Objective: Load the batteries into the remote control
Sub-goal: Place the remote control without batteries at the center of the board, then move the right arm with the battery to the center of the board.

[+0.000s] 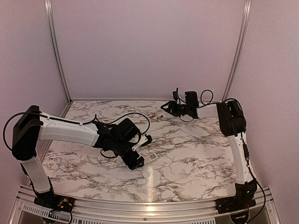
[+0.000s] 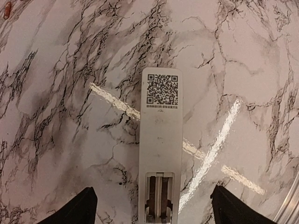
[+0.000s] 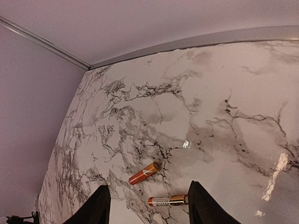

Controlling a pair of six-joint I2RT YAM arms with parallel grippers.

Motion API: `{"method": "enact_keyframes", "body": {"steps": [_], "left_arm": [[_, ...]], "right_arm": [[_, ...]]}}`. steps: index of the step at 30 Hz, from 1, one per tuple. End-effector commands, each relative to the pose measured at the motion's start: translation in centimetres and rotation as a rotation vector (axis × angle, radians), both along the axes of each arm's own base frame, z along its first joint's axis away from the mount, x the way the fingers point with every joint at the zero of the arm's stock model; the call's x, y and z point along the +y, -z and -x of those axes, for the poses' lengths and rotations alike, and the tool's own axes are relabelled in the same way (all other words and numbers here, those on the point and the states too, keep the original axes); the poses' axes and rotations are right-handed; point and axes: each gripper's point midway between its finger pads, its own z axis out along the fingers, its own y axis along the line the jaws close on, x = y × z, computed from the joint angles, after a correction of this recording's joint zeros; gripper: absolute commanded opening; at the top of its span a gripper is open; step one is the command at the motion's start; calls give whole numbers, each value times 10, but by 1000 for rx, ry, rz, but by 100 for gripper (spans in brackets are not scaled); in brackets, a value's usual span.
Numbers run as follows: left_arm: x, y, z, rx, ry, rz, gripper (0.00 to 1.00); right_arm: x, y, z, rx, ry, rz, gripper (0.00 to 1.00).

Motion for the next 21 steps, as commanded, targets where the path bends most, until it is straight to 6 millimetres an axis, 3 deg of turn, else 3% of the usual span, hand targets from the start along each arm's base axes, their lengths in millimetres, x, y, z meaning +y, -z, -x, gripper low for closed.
{"method": "enact_keyframes", "body": {"steps": [1, 6, 9, 13, 21], "left_arm": [[7, -39, -20, -11, -95, 155, 90], [27, -68, -47, -65, -202, 251, 90], [47, -76, -74, -69, -315, 308, 90], [60, -84, -100, -67, -394, 382, 89], [60, -91, -109, -82, -401, 411, 89]], "right_arm": [[1, 5, -14, 19, 6, -22, 55], [6, 12, -22, 35, -8, -53, 53], [9, 15, -25, 40, -23, -70, 53], [13, 18, -31, 44, -36, -95, 52], [19, 39, -34, 100, -55, -144, 51]]}}
